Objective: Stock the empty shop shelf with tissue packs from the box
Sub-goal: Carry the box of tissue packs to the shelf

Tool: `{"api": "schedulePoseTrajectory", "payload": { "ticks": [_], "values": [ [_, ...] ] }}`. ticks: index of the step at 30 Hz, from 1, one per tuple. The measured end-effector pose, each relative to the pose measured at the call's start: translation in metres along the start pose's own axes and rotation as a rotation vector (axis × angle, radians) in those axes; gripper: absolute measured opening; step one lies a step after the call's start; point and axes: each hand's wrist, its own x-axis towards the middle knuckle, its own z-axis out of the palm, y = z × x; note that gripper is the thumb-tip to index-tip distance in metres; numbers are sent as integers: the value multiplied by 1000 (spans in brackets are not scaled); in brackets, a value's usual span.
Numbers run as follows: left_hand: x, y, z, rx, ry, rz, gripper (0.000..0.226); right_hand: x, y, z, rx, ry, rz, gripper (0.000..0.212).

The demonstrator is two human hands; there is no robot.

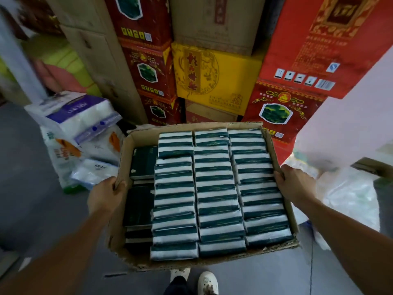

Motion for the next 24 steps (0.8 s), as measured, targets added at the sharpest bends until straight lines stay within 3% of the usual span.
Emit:
{"api": "schedulePoseTrajectory", "payload": {
  "ticks": [8,13,18,21,24],
  "values": [
    [-37,-57,-48,-22,84,-222,28,36,-80,-19,30,-2,-273,28],
    [-60,-93,-86,-55,186,-374,40,54,-151,-22,10,-13,-437,31],
    [-89,-155,-122,-74,268,-522,31,66,-263,-20,-20,34,-633,35],
    [-104,-193,-141,-80,322,-636,31,64,-332,-14,81,8,-767,42],
    [-118,-231,-158,-86,354,-729,29,51,-402,-13,35,6,-837,32]
  ]
}}
